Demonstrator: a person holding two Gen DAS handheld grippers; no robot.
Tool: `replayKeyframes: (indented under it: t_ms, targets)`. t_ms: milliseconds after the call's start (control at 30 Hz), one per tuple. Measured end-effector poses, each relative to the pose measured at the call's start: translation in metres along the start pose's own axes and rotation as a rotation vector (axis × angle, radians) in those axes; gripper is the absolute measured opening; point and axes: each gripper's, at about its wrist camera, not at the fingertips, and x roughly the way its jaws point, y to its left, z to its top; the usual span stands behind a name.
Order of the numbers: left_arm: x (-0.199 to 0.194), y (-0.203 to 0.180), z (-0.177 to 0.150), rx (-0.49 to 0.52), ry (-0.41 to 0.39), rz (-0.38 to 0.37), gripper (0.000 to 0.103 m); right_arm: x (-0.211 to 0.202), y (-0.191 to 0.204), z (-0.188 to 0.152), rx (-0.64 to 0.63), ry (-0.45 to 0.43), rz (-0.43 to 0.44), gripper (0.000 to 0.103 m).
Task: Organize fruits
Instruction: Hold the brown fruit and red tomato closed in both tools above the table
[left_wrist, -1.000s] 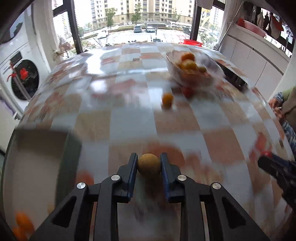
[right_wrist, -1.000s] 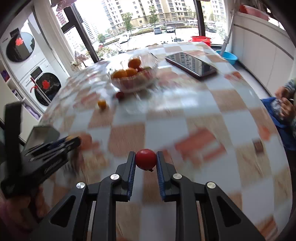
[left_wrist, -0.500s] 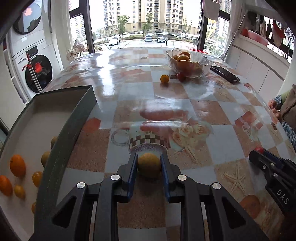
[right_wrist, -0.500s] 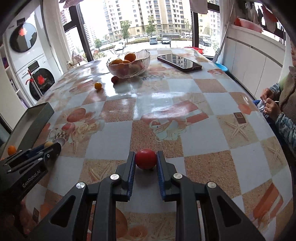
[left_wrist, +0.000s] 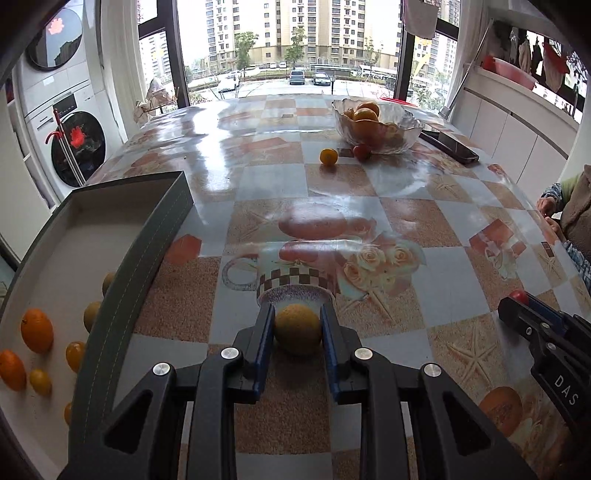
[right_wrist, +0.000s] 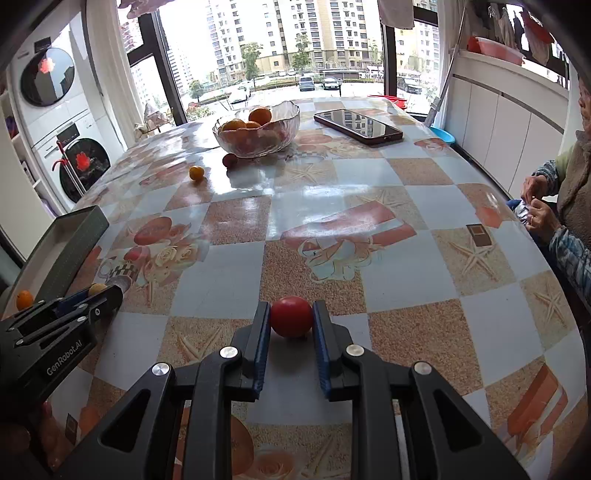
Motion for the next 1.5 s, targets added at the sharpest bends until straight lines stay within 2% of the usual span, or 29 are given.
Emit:
replayKeyframes:
  t_ms: [1000,1200,1500]
  targets:
    - [0.0,0.001,0.0,-0.005,-0.003,-0.004,0.026,0.001,0.002,0.0,-0.01,0.003,-0.012,0.024]
    - [-0.002,0.0,0.0,0.007,0.019,-0.015,0.026,-0.001,0.004,0.003,-0.041,0.053,-0.033,0.024]
    - [-0.007,0.005,-0.005,-0.007,0.049,-0.028,0.026,-0.014,-0.007,-0.005,0.006,0.104,-0.031,0.024]
